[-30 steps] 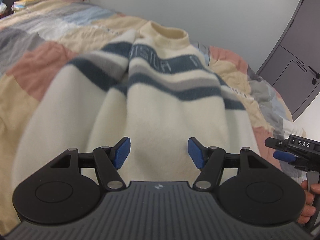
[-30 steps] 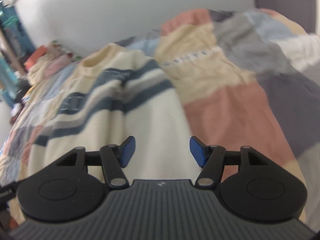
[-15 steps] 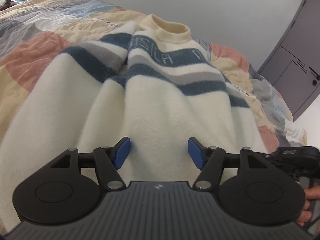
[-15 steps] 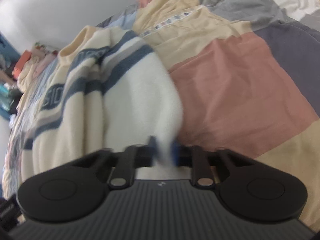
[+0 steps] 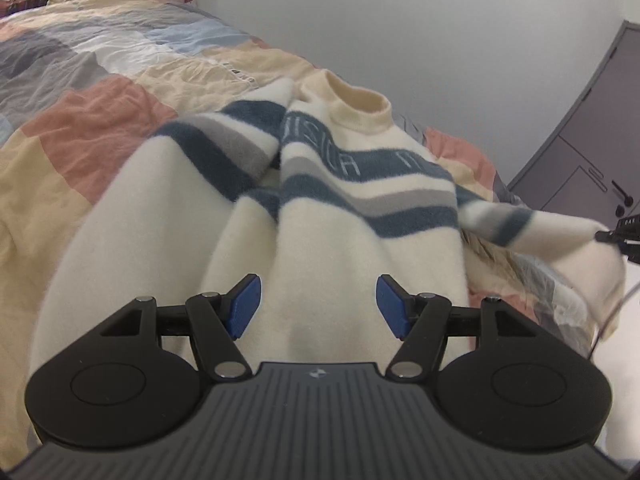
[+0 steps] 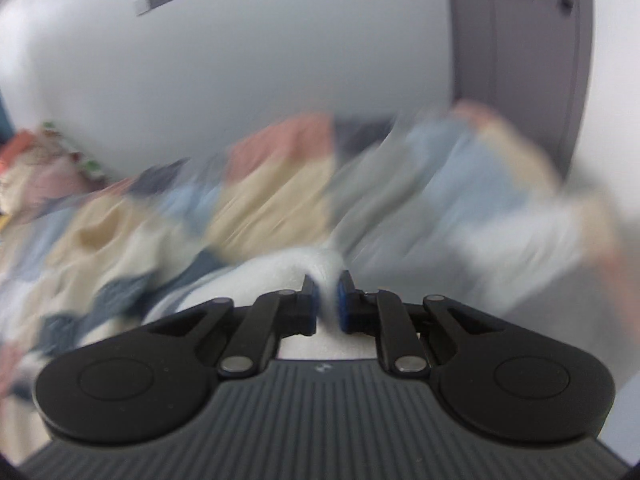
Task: Fold large clothes
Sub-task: 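Grasp a sweater sleeve with the right gripper and pull it outward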
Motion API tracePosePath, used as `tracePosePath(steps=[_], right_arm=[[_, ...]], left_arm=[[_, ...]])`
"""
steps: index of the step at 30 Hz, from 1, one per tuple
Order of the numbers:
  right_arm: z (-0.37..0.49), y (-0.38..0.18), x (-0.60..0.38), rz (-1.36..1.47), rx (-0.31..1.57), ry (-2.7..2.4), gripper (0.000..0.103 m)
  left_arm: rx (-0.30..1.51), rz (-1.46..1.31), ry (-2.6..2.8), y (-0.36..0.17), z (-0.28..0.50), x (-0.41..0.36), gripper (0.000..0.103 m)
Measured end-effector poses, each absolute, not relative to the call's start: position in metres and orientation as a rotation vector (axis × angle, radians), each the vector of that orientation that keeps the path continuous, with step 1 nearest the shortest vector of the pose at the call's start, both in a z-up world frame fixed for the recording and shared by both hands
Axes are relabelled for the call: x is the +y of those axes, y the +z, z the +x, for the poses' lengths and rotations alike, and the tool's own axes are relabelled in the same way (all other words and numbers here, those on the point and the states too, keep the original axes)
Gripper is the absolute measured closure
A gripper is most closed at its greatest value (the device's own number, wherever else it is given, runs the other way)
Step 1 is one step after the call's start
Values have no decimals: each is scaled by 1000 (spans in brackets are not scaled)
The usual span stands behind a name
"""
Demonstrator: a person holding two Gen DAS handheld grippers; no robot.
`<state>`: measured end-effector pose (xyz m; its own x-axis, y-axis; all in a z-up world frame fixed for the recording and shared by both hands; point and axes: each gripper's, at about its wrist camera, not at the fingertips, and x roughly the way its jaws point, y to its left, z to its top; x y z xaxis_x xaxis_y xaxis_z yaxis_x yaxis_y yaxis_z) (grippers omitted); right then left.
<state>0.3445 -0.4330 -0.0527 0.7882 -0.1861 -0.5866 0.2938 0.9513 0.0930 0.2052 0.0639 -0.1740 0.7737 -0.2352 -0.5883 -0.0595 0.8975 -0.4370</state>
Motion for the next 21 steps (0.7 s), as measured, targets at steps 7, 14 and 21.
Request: tracePosePath(steps=[7, 14, 21], right_arm=[[417, -10, -490, 88, 499, -467, 90], [469, -95, -539, -78, 604, -629, 90], [462, -203, -563, -86, 624, -656, 90]], left_arm=[[693, -480, -88, -178, 217, 75, 34], [792, -402, -204, -194, 232, 53, 34], [804, -373, -205, -202, 240, 51, 34]])
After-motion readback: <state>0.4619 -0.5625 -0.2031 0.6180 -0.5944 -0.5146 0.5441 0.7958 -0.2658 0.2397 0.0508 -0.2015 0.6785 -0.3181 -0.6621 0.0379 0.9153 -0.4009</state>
